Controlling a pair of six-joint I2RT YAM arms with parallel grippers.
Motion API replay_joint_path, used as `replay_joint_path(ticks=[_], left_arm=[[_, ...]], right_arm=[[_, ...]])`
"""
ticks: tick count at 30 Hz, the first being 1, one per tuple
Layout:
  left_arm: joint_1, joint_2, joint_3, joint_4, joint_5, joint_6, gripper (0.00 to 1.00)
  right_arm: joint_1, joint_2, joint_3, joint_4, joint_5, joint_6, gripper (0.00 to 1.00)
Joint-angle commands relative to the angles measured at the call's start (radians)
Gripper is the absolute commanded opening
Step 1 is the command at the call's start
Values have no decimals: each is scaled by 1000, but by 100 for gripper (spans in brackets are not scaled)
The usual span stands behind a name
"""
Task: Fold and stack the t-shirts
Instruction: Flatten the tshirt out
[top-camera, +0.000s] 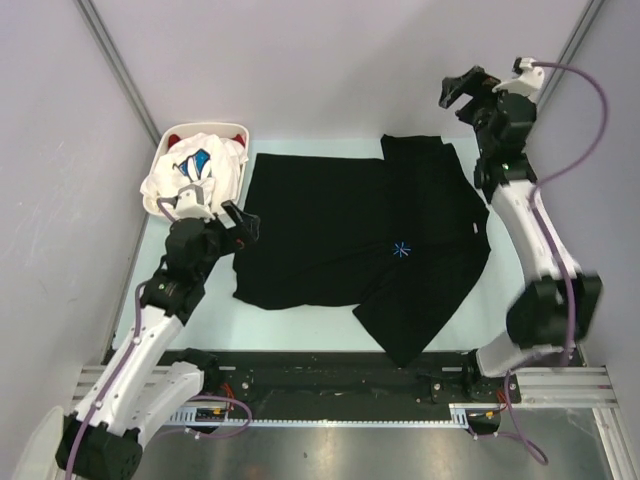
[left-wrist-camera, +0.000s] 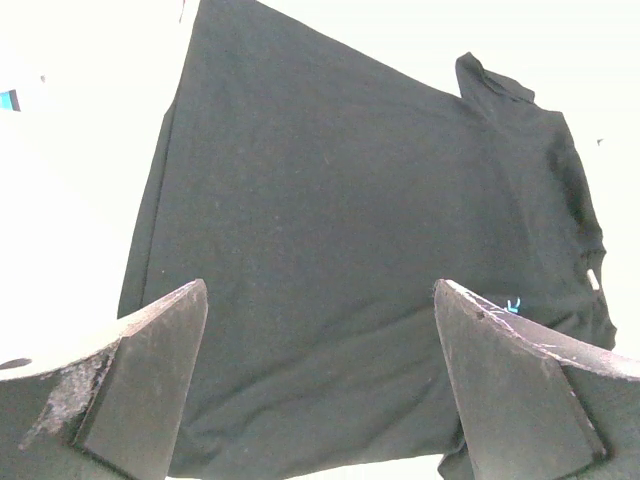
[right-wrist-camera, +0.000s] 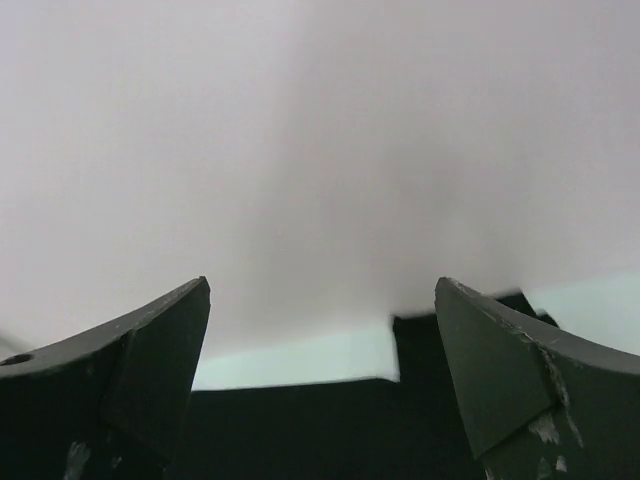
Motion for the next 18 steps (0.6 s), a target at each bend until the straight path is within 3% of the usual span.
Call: replay_joint_path(ticks=[1, 8, 13, 18], left_arm=[[-1, -91, 14, -84, 65, 94, 100], [2, -122, -7, -164, 91, 72, 100], [2, -114, -21, -265, 39, 29, 100], [2, 2, -34, -368, -47, -66, 99]], right_arm=[[190, -248, -118, -325, 165, -222, 100], [299, -543, -355, -685, 150, -105, 100], [419, -627, -479, -871, 221, 2, 100], [558, -644, -556, -1011, 279, 181, 100]])
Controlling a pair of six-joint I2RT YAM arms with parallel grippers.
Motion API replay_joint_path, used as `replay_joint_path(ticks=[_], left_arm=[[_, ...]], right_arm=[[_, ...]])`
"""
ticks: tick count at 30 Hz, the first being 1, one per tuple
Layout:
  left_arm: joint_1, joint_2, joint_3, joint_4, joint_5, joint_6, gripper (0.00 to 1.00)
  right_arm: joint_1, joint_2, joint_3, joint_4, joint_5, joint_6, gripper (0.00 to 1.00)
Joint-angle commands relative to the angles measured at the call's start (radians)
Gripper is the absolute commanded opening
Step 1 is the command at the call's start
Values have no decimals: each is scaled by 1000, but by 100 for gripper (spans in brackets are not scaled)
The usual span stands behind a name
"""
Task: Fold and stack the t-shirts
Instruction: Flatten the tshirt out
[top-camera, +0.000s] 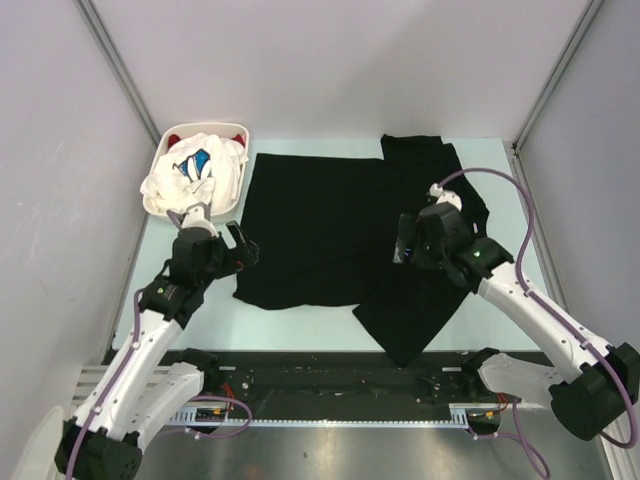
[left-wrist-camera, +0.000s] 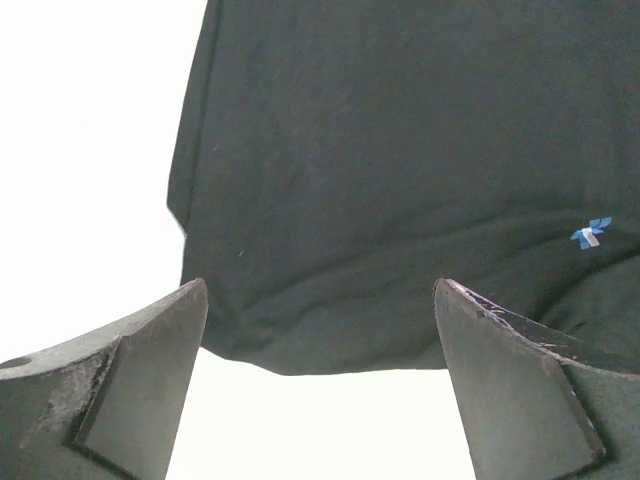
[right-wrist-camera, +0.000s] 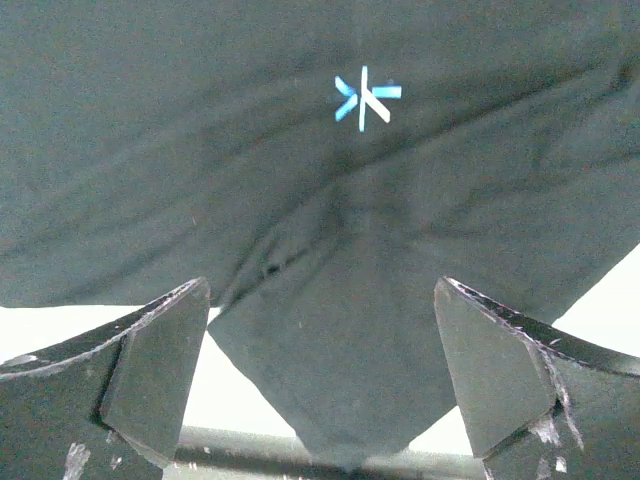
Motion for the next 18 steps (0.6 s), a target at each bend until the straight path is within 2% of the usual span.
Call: replay_joint_path(ticks=[1, 3, 11, 14, 18], left_arm=[[2, 84, -33, -106, -78, -93, 99], [2, 98, -47, -108, -78, -136, 99], [2, 108, -180, -88, -100, -291, 97], [2, 115, -211, -73, -97, -318, 93], [2, 154, -252, -31, -98, -352, 81]], right_arm=[[109, -72, -51, -152, 92, 193, 100], [166, -86, -81, -144, 110, 252, 100], [256, -125, -179, -136, 84, 365, 98], [279, -137, -193, -144, 92, 372, 98], [281, -157, -201, -138, 81, 363, 98]])
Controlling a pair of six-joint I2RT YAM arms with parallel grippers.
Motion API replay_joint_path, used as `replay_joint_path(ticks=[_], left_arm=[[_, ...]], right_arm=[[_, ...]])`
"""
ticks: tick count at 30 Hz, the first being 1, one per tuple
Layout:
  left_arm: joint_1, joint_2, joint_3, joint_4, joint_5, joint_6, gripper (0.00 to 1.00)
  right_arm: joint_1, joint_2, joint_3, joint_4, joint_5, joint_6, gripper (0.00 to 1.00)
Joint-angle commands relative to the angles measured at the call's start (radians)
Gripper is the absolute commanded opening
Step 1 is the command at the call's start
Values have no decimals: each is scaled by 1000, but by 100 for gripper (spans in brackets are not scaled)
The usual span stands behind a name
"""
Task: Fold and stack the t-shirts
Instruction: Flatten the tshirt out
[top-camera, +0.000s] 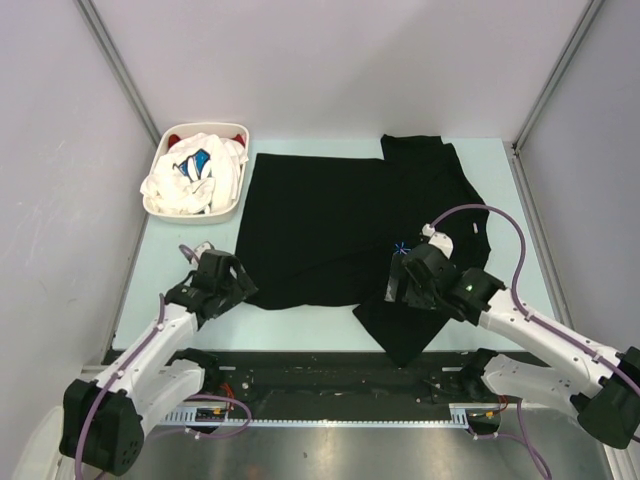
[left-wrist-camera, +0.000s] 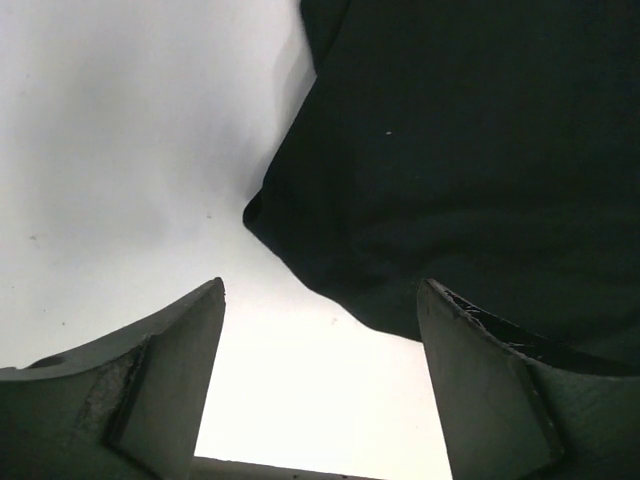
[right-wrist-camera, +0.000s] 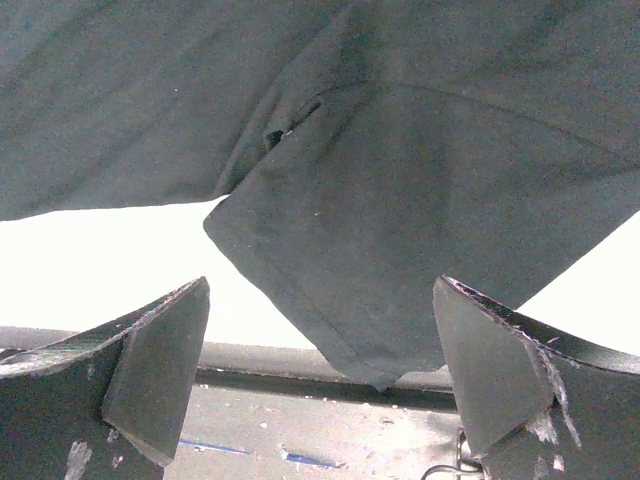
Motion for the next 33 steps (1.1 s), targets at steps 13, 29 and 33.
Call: replay_joint_path(ticks=[13, 29, 33], left_arm=[[2, 201, -14, 129, -127, -123, 50], [3, 219, 36, 108, -168, -138, 0], [3, 65, 55, 22, -165, -149, 0]], right_arm=[[13, -108, -16, -41, -4, 30, 98], [18, -57, -40, -136, -20, 54, 98], [33, -40, -65, -194, -29, 88, 96]])
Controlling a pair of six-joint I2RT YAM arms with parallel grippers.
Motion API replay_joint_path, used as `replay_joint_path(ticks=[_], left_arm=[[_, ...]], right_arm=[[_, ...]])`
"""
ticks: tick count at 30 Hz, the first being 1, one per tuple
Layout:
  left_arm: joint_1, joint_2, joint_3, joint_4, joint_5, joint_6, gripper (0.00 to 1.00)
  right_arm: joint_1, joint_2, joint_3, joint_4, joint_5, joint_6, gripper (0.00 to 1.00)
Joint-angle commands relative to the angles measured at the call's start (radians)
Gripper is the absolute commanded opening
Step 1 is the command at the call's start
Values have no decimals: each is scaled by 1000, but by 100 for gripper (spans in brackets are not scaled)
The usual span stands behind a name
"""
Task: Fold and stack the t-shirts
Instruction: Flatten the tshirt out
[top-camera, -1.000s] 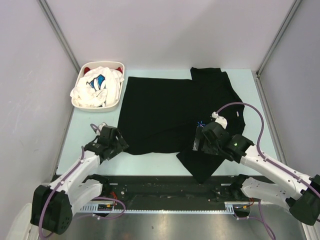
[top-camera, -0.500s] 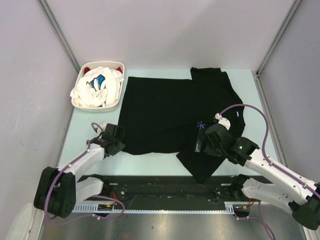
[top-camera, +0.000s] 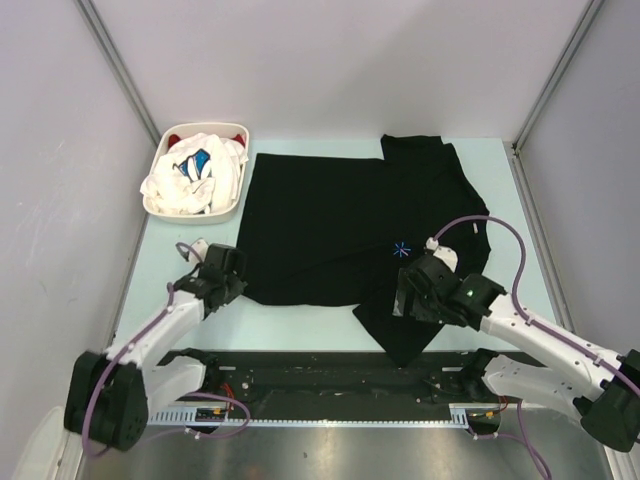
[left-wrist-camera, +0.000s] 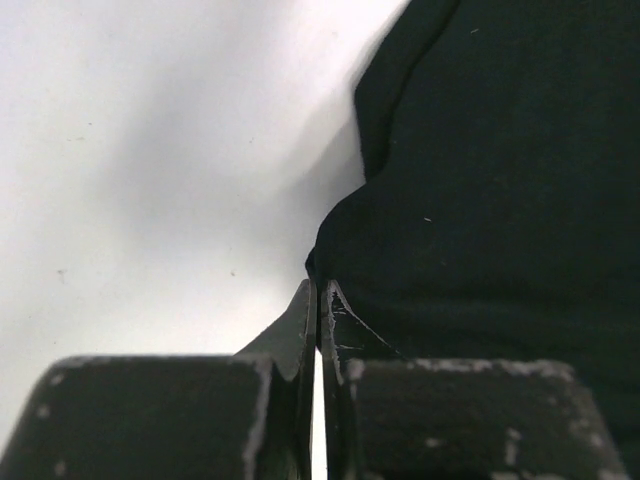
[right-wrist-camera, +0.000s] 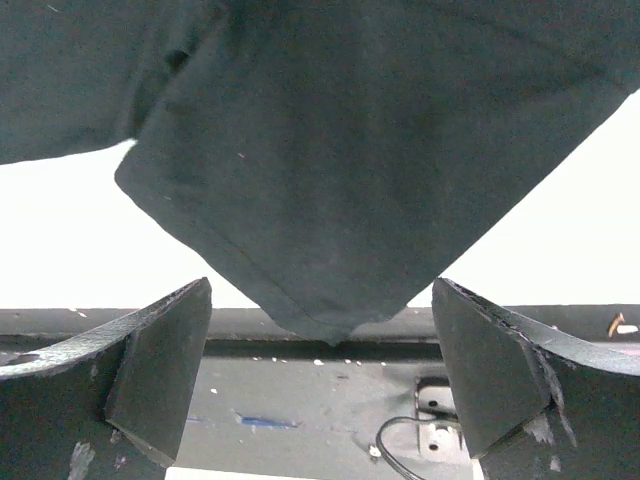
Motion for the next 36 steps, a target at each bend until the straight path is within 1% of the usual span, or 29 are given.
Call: replay_joint_path(ticks=[1, 4, 9, 12, 13, 17, 24, 28, 30, 31, 36], left_arm=[[2, -161, 45, -98, -22, -38, 0], [2, -230, 38, -135, -49, -37, 0], [4, -298, 32, -161, -76, -32, 0], [4, -315, 34, -170, -94, -26, 0], [4, -320, 34, -170, -97, -25, 0], [7, -338, 32, -158, -111, -9, 0], [8, -332, 20, -132, -97, 9, 0], [11, -330, 19, -124, -100, 20, 0], [13, -333, 23, -121, -103, 26, 0], [14, -332, 25, -121, -105, 27, 0], [17, -337, 35, -124, -111, 35, 0]], right_arm=[[24, -1, -38, -100, -21, 67, 95], [70, -22, -54, -109, -63, 122, 93], [122, -17, -95, -105, -132, 195, 90], [191, -27, -135, -85, -155, 269, 89], [231, -27, -149, -70, -170, 291, 88], [319, -11, -198, -31, -156, 384, 87], [343, 18, -250, 51, -94, 423, 80], [343, 51, -268, 87, -70, 435, 71], [343, 70, -284, 120, -70, 435, 69], [343, 78, -288, 131, -67, 433, 65], [343, 127, -302, 160, -31, 433, 60]])
